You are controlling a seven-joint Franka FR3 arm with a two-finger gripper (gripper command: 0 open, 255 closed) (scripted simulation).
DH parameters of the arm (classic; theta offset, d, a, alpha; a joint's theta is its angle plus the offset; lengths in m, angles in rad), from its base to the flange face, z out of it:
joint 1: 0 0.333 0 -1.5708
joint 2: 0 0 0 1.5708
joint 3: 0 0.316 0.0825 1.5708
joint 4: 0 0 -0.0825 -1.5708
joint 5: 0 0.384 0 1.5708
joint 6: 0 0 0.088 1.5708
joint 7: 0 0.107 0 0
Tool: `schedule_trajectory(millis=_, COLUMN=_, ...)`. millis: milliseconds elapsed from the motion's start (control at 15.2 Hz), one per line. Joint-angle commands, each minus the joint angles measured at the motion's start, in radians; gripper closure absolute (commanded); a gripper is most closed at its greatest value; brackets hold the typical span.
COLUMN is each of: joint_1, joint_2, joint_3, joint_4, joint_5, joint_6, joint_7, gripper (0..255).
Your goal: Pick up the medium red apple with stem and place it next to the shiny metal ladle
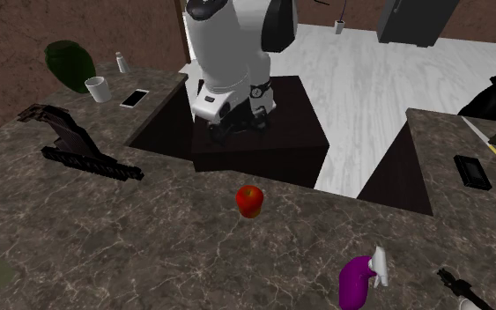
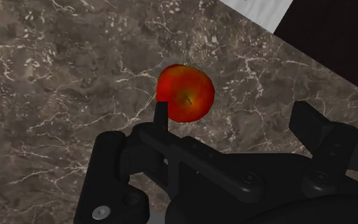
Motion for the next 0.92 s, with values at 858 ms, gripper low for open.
schedule_trajectory(millis=858, joint_1=0.002, joint_2=0.553, joint_3=0.03, joint_4=0.135, joint_5=0.553, joint_6=0.248, joint_7=-0.485, gripper=0)
